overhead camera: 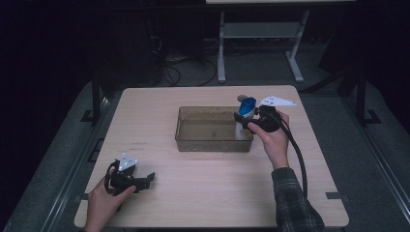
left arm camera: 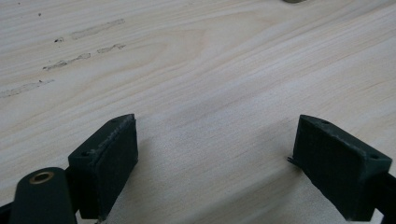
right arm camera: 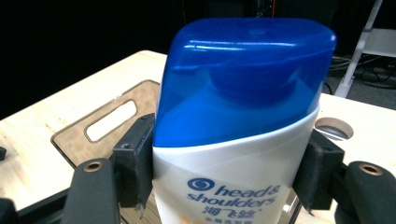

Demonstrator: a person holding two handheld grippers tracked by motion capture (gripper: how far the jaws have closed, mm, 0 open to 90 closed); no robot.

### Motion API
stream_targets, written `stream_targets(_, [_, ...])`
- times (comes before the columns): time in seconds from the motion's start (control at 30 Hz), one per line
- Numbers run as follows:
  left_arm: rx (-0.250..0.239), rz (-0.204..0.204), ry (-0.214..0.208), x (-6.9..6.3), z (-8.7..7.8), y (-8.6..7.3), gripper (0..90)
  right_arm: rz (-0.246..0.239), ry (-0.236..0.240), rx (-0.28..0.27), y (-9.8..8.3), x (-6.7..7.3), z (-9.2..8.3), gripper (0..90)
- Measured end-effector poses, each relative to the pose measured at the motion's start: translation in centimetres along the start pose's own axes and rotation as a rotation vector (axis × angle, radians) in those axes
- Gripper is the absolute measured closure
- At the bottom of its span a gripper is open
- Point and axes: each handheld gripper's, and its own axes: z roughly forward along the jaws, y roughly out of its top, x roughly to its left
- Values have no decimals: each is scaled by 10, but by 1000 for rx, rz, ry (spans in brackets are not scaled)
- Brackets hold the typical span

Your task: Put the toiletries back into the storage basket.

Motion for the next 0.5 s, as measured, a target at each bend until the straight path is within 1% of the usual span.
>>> stream_targets(0.5, [0,0,-1,0,0,0,129,-19,-21,93,-7,2,9,332])
